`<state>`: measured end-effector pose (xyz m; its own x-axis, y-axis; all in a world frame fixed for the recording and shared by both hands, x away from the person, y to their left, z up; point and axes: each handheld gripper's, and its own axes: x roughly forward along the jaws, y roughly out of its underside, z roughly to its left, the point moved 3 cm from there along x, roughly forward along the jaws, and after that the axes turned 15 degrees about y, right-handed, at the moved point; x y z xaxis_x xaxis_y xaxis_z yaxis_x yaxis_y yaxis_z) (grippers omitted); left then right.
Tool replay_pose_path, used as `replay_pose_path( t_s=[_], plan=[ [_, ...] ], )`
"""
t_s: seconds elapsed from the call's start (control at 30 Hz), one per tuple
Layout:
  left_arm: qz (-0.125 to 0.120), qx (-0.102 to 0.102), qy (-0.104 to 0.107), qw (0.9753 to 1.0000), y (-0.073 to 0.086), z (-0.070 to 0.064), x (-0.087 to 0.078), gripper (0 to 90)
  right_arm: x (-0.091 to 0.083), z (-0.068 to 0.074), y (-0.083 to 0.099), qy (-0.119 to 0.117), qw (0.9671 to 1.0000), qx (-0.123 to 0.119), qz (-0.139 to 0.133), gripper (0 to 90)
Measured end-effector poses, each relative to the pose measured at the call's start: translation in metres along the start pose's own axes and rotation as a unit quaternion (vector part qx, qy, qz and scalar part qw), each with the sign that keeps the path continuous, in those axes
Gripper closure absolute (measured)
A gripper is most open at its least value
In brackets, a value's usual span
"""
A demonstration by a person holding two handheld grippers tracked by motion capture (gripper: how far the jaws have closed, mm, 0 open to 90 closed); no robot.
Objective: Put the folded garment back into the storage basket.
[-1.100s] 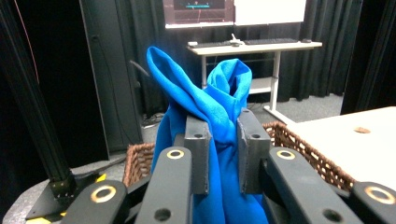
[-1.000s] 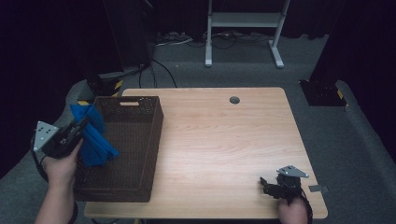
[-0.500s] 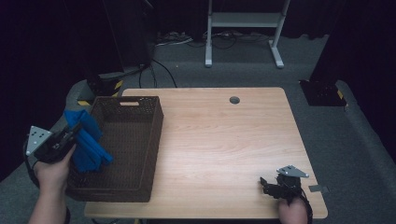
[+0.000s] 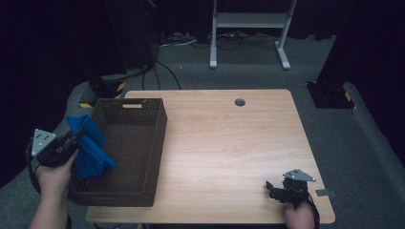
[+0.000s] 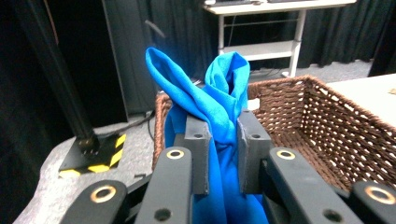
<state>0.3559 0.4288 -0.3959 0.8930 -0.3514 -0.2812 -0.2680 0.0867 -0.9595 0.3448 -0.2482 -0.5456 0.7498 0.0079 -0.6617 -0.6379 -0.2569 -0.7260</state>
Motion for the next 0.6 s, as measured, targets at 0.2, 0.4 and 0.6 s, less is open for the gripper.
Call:
replay_pose_path(
  t_s=[0.2,0.4,0.6],
  plan=[
    [0.051,-0.004,-0.031,0.9982,-0.011,-0.013,0.030,77.3,0.000,0.000,0.000,-0.001,1.0000,0.000,0.000,12.3],
    [0.132,0.021,-0.001,0.9910,-0.035,-0.070,0.103,58.5,0.000,0.000,0.000,-0.003,1.0000,-0.003,0.000,12.3],
    [0.114,0.029,0.017,0.9929,-0.049,-0.077,0.094,53.0,0.000,0.001,0.000,-0.005,1.0000,-0.005,-0.001,12.3]
  ],
)
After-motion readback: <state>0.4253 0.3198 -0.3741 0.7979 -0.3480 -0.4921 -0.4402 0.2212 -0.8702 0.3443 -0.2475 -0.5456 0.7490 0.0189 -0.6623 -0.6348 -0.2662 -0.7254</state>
